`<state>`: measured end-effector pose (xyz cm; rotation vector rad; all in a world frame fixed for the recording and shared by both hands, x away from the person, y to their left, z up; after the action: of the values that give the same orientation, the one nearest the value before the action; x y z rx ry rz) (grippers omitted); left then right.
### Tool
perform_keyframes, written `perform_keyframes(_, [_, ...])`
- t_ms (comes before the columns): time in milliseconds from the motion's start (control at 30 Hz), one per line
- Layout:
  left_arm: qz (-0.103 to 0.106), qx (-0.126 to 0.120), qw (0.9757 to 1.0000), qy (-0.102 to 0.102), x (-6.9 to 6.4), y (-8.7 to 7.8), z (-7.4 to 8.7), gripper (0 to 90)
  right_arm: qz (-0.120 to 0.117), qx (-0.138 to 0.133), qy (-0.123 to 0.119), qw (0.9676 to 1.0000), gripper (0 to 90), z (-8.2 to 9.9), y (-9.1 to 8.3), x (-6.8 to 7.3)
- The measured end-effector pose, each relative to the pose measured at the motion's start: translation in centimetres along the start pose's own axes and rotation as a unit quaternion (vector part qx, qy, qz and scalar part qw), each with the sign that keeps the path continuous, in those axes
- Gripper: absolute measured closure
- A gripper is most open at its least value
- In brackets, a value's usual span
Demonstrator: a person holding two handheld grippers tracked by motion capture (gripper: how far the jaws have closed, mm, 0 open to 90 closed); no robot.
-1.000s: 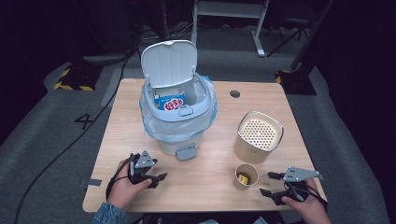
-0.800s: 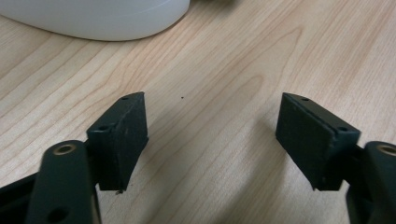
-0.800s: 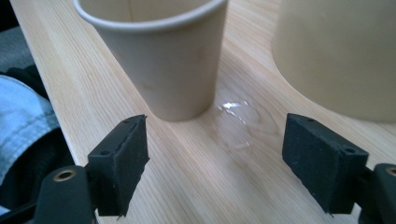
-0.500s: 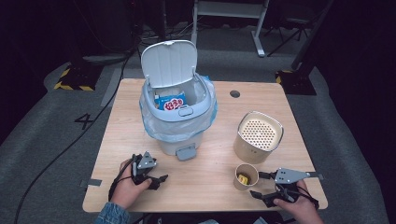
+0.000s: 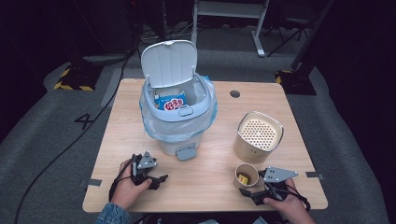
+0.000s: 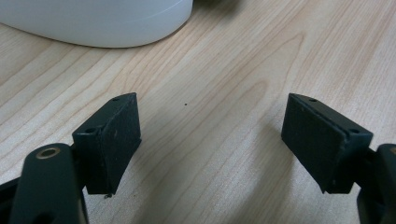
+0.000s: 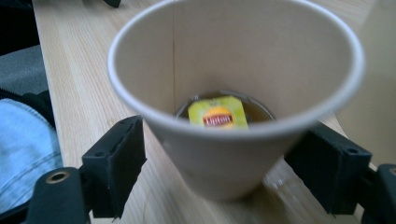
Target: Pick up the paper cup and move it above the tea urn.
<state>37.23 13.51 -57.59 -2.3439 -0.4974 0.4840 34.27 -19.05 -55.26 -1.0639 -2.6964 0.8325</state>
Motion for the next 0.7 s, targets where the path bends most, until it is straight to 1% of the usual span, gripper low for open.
perform_keyframes(33, [0.0,0.0,1.0,0.0,0.0,0.0,0.0,20.0,0.002,-0.004,0.002,1.0,21.4,-0.3,0.4,0.1])
perform_keyframes(100, [0.0,0.0,1.0,0.0,0.0,0.0,0.0,20.0,0.002,-0.003,0.004,1.0,22.3,-0.3,0.5,0.1])
perform_keyframes(133, [0.0,0.0,1.0,0.0,0.0,0.0,0.0,20.0,0.003,-0.002,0.003,1.0,25.6,-0.3,0.7,0.0])
perform_keyframes(300, [0.0,0.0,1.0,0.0,0.0,0.0,0.0,20.0,0.0,-0.008,0.004,1.0,28.8,-0.6,0.8,-0.1])
perform_keyframes(333, [0.0,0.0,1.0,0.0,0.0,0.0,0.0,20.0,-0.005,-0.012,-0.002,0.9999,29.9,-0.7,0.8,0.0])
perform_keyframes(367, [0.0,0.0,1.0,0.0,0.0,0.0,0.0,20.0,-0.005,-0.012,-0.002,0.9999,29.9,-0.7,0.8,0.0])
perform_keyframes(400, [0.0,0.0,1.0,0.0,0.0,0.0,0.0,20.0,-0.012,-0.014,-0.004,0.9998,30.3,-0.8,0.8,0.1])
perform_keyframes(433, [0.0,0.0,1.0,0.0,0.0,0.0,0.0,20.0,-0.022,-0.02,-0.003,0.9995,30.6,-1.0,0.7,0.2])
perform_keyframes(467, [0.0,0.0,1.0,0.0,0.0,0.0,0.0,20.0,-0.039,-0.033,0.001,0.9987,31.1,-1.5,0.3,0.4])
perform_keyframes(500, [0.0,0.0,1.0,0.0,0.0,0.0,0.0,20.0,-0.039,-0.033,0.001,0.9987,31.1,-1.5,0.3,0.4])
perform_keyframes(533, [0.0,0.0,1.0,0.0,0.0,0.0,0.0,20.0,-0.046,-0.04,0.002,0.9981,31.3,-2.0,0.0,0.4])
perform_keyframes(600, [0.0,0.0,1.0,0.0,0.0,0.0,0.0,20.0,-0.048,-0.043,0.001,0.9979,31.3,-2.2,-0.2,0.3])
perform_keyframes(633, [0.0,0.0,1.0,0.0,0.0,0.0,0.0,20.0,-0.049,-0.044,-0.001,0.9978,31.3,-2.5,-0.4,0.3])
perform_keyframes(667, [0.0,0.0,1.0,0.0,0.0,0.0,0.0,20.0,-0.051,-0.047,-0.008,0.9976,31.3,-3.0,-0.9,0.0])
perform_keyframes(700, [0.0,0.0,1.0,0.0,0.0,0.0,0.0,20.0,-0.051,-0.047,-0.008,0.9976,31.3,-3.0,-0.9,0.0])
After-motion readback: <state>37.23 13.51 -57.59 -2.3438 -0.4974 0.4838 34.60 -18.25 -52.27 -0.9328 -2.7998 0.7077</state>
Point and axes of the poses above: each handheld gripper's, and its own axes: y roughly forward along the jaws, z roughly out of its underside, x roughly to its left, the point moved 10 cm from there along y, roughly forward along the jaws, and after that the axes turned 15 degrees about z, right-handed, at the moved point
